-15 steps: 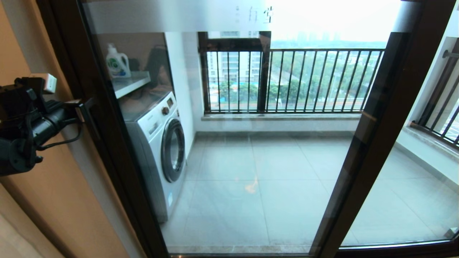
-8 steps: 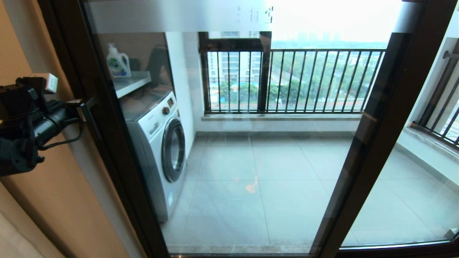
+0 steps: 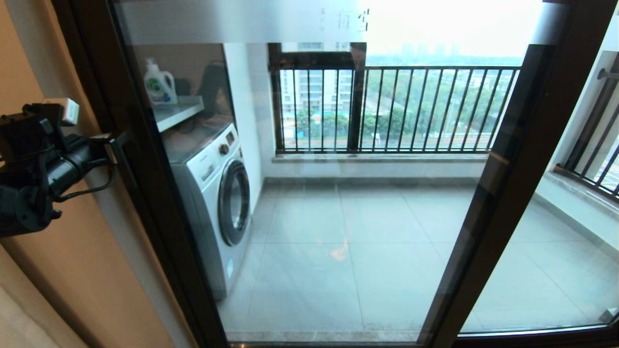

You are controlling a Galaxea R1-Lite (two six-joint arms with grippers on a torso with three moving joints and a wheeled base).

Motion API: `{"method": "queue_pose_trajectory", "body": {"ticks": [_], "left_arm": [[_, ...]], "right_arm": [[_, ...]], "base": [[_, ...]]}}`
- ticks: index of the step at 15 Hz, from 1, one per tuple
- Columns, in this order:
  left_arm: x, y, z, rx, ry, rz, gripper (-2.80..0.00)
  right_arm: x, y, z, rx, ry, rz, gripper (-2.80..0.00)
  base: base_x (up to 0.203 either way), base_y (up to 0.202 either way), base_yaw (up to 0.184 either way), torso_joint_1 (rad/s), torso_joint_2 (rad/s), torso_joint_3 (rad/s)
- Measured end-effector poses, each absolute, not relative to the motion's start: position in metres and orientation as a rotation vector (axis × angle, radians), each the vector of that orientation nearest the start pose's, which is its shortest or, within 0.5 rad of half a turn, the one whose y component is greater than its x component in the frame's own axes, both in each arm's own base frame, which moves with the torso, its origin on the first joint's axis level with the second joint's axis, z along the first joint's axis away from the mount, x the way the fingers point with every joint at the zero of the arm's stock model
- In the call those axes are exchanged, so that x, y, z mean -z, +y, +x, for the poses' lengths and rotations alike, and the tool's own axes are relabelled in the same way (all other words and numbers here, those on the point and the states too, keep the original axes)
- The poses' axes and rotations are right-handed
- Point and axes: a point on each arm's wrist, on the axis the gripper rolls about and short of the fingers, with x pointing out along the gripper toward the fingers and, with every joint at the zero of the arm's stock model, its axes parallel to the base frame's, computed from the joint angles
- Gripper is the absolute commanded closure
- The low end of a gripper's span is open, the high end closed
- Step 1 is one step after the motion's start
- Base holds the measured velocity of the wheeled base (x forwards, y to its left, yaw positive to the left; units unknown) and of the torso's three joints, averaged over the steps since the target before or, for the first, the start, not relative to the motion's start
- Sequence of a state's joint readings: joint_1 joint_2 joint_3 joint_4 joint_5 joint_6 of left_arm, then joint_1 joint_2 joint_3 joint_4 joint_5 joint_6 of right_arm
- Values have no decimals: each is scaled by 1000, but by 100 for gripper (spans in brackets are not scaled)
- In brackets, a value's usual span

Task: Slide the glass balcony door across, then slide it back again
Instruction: Open the slid door

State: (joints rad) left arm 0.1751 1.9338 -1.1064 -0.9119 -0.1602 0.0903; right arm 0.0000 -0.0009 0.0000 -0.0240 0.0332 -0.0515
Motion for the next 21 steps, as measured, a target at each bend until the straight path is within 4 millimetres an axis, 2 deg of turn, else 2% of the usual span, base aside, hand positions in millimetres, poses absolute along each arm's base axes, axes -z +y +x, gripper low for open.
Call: {"method": "queue_pose_trajectory", "body": {"ticks": [21], "left_arm": [[-214,57,373,-33,-84,102,0]], "right_arm": [[-78,1,-23,-33,-26,-52,0]], "base": [[0,0,0,0,0,0]]}}
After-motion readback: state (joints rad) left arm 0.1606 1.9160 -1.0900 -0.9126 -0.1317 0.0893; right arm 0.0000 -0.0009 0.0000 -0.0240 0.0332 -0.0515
